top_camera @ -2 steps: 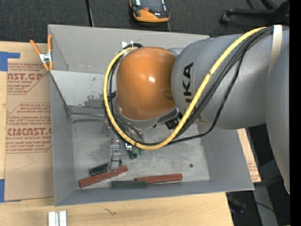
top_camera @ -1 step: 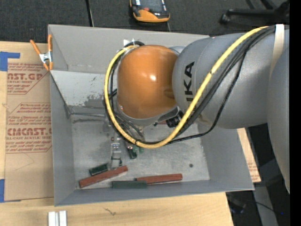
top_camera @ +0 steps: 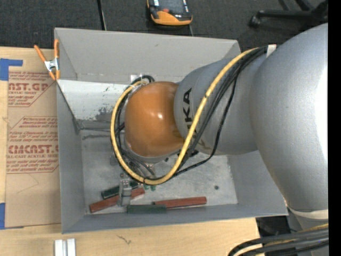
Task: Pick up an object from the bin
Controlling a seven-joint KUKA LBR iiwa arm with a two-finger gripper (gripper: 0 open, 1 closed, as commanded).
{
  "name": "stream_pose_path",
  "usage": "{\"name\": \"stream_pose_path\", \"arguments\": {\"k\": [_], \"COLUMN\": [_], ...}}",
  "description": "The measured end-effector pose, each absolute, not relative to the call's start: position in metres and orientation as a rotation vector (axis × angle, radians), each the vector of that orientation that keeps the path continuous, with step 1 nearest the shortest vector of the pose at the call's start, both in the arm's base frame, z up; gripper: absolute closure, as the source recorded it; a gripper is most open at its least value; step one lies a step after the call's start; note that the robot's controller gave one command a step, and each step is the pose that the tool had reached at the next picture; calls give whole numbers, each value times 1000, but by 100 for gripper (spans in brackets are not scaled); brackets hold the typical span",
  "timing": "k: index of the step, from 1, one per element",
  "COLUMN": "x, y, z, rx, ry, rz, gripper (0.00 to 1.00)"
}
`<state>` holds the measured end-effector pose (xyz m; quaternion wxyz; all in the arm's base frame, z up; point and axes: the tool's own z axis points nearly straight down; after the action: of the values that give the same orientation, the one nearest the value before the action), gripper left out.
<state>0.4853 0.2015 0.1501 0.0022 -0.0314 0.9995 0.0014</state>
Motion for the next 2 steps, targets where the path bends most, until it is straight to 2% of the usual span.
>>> {"name": "stream_pose_path", "arguments": {"k": [1,2], "x": [483,490], "y": [203,210], "z": [69,71], "rx": [-379,-481], "ry": [3105,3099], "rz": [6,3], "gripper": [0,0]}}
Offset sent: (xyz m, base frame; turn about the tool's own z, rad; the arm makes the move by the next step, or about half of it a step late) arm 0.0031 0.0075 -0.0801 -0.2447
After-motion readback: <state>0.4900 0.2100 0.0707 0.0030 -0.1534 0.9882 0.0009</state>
